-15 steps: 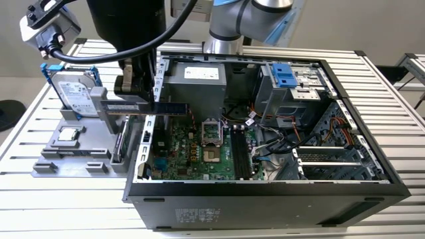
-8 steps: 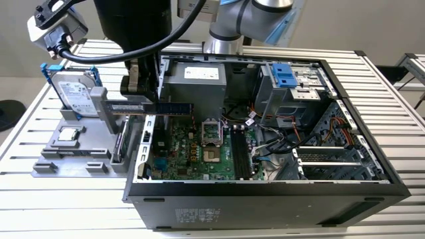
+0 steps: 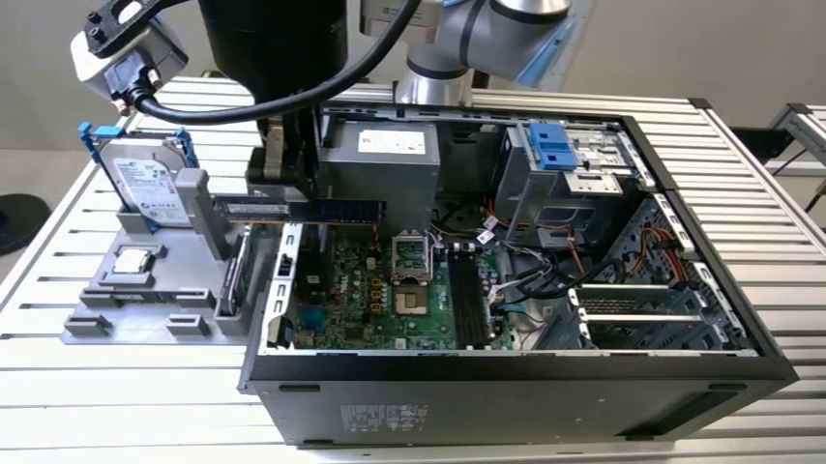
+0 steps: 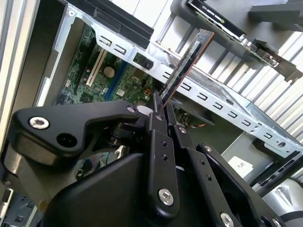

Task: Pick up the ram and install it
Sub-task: 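Pick up the ram and move it above insertion slot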

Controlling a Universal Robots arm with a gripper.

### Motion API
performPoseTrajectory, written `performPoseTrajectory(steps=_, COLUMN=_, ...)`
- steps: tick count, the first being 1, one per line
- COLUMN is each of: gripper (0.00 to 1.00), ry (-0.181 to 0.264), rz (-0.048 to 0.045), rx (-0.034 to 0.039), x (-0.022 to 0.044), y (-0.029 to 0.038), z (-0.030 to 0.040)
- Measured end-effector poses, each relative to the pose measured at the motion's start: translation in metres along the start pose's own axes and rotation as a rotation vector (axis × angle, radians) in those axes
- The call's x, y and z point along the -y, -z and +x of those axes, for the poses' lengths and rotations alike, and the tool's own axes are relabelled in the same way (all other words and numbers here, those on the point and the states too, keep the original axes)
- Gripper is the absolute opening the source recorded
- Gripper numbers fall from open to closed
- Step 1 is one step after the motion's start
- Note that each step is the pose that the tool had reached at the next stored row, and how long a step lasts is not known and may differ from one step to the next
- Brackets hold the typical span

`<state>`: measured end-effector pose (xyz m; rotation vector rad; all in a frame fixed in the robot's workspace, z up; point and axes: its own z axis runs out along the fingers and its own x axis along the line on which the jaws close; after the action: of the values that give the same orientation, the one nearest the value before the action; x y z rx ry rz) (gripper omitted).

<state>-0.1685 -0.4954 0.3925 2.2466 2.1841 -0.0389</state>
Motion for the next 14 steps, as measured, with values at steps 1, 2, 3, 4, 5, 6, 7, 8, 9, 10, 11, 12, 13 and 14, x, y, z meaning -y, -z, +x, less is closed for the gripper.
performPoseTrajectory(steps=1, gripper=0.0, ry=0.0, rz=0.0, rx=0.0001, x=-0.001, y=0.0, z=0.0)
performPoseTrajectory(steps=2, gripper=0.0, ry=0.0, rz=0.0, rx=0.0002, x=-0.002, y=0.0, z=0.0001)
performPoseTrajectory(steps=3, gripper=0.0, ry=0.0, rz=0.0, rx=0.0003, x=-0.003, y=0.0001, z=0.0001)
performPoseTrajectory(steps=4, gripper=0.0, ry=0.0, rz=0.0, rx=0.0004, x=-0.0041, y=0.0001, z=0.0001)
performPoseTrajectory(steps=5, gripper=0.0, ry=0.0, rz=0.0, rx=0.0004, x=-0.0052, y=0.0001, z=0.0002)
performPoseTrajectory(steps=6, gripper=0.0, ry=0.0, rz=0.0, rx=0.0005, x=-0.0063, y=0.0001, z=0.0002)
performPoseTrajectory(steps=7, gripper=0.0, ry=0.0, rz=0.0, rx=0.0005, x=-0.0073, y=0.0001, z=0.0002)
performPoseTrajectory(steps=8, gripper=0.0, ry=0.0, rz=0.0, rx=0.0006, x=-0.0083, y=0.0001, z=0.0002)
performPoseTrajectory(steps=9, gripper=0.0, ry=0.0, rz=0.0, rx=0.0006, x=-0.0093, y=0.0002, z=0.0003)
performPoseTrajectory(steps=10, gripper=0.0, ry=0.0, rz=0.0, rx=0.0006, x=-0.0106, y=0.0001, z=0.0003)
performPoseTrajectory(steps=11, gripper=0.0, ry=0.0, rz=0.0, rx=0.0007, x=-0.0115, y=0.0002, z=0.0003)
performPoseTrajectory(steps=12, gripper=0.0, ry=0.0, rz=0.0, rx=0.0007, x=-0.0125, y=0.0002, z=0.0004)
performPoseTrajectory(steps=13, gripper=0.0, ry=0.0, rz=0.0, rx=0.0008, x=-0.0135, y=0.0002, z=0.0004)
performPoseTrajectory(steps=14, gripper=0.0, ry=0.0, rz=0.0, rx=0.0009, x=-0.0145, y=0.0002, z=0.0004)
